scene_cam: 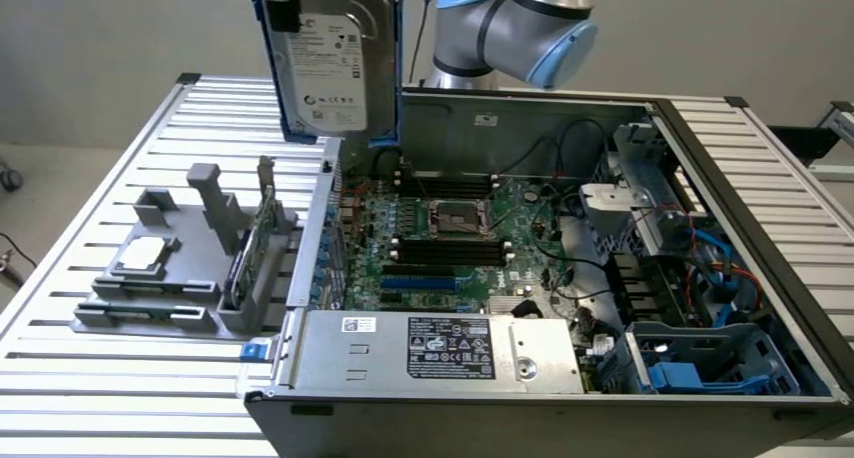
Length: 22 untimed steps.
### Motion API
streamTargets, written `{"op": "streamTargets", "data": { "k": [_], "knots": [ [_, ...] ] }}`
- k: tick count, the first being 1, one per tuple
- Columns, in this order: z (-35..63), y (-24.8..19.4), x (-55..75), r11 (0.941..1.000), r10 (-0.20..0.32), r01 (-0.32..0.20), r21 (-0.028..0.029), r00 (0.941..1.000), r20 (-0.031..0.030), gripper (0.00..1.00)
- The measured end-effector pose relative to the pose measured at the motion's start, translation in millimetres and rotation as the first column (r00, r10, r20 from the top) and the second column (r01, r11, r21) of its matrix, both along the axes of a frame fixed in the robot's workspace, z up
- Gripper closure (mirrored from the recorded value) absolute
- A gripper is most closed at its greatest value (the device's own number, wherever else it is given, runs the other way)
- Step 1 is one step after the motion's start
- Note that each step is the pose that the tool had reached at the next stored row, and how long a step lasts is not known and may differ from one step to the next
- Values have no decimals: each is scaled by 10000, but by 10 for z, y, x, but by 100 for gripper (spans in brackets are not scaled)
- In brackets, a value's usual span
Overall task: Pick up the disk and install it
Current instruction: 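Pick up the disk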
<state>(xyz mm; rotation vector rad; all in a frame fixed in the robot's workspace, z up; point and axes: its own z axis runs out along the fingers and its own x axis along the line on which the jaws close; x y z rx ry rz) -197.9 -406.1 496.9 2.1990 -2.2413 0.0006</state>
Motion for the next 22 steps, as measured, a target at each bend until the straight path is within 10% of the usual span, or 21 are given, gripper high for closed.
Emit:
{"op": "streamTargets", "data": {
  "k": [22],
  "knots": [
    [61,-416,697,9999,0,0,105,10000,0,67]
  ]
}}
